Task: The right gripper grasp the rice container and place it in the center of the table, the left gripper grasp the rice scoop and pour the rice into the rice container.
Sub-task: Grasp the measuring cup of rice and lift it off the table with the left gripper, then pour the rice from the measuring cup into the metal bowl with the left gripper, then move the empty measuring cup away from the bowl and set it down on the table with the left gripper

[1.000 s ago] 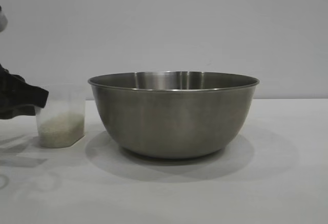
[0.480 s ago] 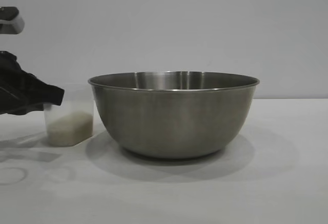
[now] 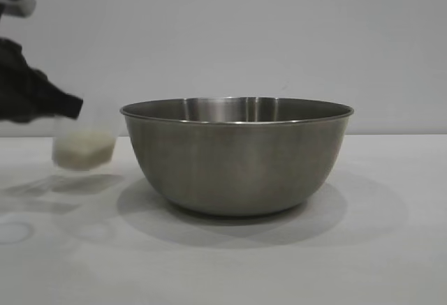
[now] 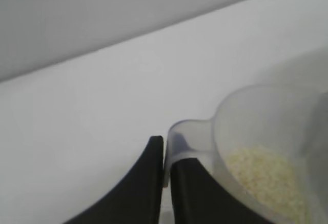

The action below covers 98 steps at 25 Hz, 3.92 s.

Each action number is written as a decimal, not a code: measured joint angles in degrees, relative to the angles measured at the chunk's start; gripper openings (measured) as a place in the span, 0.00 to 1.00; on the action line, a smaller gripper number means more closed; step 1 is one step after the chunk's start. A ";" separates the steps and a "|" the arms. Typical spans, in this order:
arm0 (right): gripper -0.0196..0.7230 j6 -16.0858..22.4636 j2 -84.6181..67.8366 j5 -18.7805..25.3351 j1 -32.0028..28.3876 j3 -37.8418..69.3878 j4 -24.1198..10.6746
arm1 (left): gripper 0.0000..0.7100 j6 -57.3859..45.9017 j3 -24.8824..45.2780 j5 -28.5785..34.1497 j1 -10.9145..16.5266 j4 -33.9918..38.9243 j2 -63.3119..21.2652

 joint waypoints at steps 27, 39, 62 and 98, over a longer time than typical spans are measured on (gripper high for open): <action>0.71 0.00 0.00 0.00 0.00 0.00 0.10 | 0.00 47.94 -9.23 0.00 0.00 36.26 -0.53; 0.71 0.00 0.00 0.00 0.00 0.00 0.10 | 0.00 64.67 -9.23 0.00 -1.21 45.22 -0.53; 0.71 0.00 0.00 0.00 0.00 0.00 0.10 | 0.00 91.43 -10.94 -0.30 -1.59 50.40 -0.53; 0.71 0.00 0.00 0.00 0.00 0.00 0.10 | 0.00 7.62 -14.48 -0.69 -2.21 6.04 -0.03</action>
